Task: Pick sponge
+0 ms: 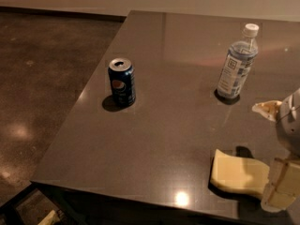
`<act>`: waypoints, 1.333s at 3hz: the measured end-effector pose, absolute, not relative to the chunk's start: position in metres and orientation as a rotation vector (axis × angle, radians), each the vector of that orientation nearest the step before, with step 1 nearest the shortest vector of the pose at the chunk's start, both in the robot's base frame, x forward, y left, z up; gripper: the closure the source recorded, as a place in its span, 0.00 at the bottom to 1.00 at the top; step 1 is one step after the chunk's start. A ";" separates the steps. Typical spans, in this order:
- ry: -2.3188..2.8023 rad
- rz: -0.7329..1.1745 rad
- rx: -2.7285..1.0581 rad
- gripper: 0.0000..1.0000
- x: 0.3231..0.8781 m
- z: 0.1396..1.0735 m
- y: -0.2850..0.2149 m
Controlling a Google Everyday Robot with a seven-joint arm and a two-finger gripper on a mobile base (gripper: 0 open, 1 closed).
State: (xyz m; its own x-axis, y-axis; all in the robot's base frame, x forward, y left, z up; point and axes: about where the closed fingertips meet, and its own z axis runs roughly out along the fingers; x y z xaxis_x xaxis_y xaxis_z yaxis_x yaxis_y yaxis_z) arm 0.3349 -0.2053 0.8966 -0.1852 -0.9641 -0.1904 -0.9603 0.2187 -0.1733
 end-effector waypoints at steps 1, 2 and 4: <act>2.257 0.028 -1.846 0.00 0.328 0.879 -0.203; 2.261 0.054 -1.863 0.00 0.324 0.864 -0.203; 2.267 0.059 -1.877 0.13 0.323 0.844 -0.201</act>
Offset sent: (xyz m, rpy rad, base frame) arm -0.0156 0.0018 -0.0536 0.0150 0.1013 0.0322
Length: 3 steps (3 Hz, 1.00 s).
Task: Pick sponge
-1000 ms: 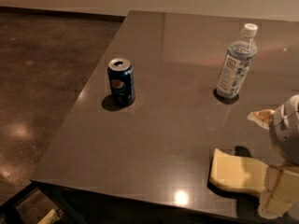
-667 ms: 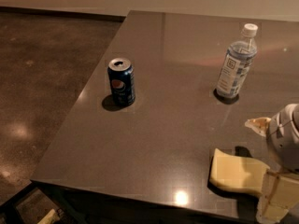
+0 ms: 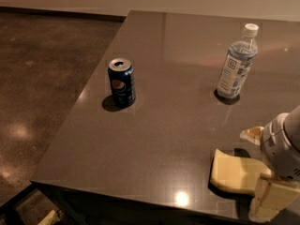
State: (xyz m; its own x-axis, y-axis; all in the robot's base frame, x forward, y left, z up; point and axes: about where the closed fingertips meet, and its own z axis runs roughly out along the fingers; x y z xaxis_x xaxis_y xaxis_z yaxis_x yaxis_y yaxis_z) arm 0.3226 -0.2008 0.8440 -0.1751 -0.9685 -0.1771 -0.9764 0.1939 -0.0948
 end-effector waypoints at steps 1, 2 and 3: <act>2.280 0.068 -1.869 0.37 0.325 0.842 -0.201; 2.286 0.076 -1.856 0.60 0.329 0.847 -0.201; 2.292 0.084 -1.827 0.83 0.340 0.863 -0.200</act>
Offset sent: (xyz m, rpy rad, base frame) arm 0.0115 -0.0007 0.0088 0.0170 0.0123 -0.0316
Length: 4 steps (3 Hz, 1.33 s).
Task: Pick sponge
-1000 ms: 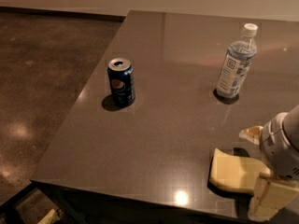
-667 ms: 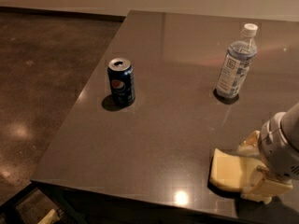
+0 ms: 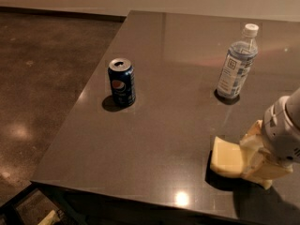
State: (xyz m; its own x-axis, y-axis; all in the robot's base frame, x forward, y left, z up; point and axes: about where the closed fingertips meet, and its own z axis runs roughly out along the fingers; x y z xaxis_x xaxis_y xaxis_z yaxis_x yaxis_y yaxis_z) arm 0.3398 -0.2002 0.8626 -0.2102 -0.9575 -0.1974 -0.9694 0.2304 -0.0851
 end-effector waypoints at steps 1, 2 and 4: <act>2.290 0.132 -1.792 1.00 0.352 0.888 -0.200; 2.271 0.176 -1.769 1.00 0.359 0.916 -0.203; 2.196 0.210 -1.750 1.00 0.364 0.970 -0.206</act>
Offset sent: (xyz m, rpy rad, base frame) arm 0.0254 -0.0076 0.0880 0.1339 0.0110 -0.0204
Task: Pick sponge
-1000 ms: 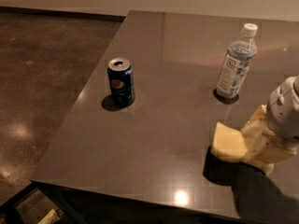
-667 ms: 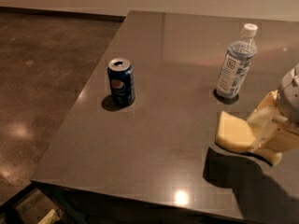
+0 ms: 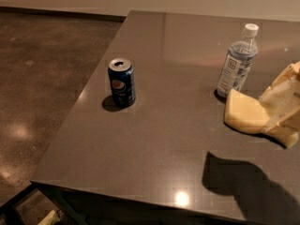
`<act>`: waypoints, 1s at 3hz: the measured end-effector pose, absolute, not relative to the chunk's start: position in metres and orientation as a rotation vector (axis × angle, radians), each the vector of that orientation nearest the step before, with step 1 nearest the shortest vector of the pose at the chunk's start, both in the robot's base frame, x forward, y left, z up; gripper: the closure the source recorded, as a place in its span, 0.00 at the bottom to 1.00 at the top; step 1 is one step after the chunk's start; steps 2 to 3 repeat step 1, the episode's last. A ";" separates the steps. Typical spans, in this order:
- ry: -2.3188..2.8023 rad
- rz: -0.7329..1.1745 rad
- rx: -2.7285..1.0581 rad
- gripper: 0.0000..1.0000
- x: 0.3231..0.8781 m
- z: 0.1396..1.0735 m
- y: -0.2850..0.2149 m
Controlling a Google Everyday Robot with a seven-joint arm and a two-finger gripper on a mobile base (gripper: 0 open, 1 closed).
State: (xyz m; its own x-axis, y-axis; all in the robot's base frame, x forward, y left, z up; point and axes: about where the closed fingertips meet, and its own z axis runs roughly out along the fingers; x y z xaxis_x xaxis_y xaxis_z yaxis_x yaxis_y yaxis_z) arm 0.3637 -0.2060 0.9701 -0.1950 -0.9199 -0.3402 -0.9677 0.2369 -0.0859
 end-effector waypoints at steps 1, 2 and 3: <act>2.195 0.210 -1.750 1.00 0.364 0.970 -0.206; 2.195 0.210 -1.750 1.00 0.364 0.970 -0.206; 2.195 0.210 -1.750 1.00 0.364 0.970 -0.206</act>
Offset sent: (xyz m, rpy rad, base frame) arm 0.0000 0.0000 0.0000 0.0000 0.0000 0.0000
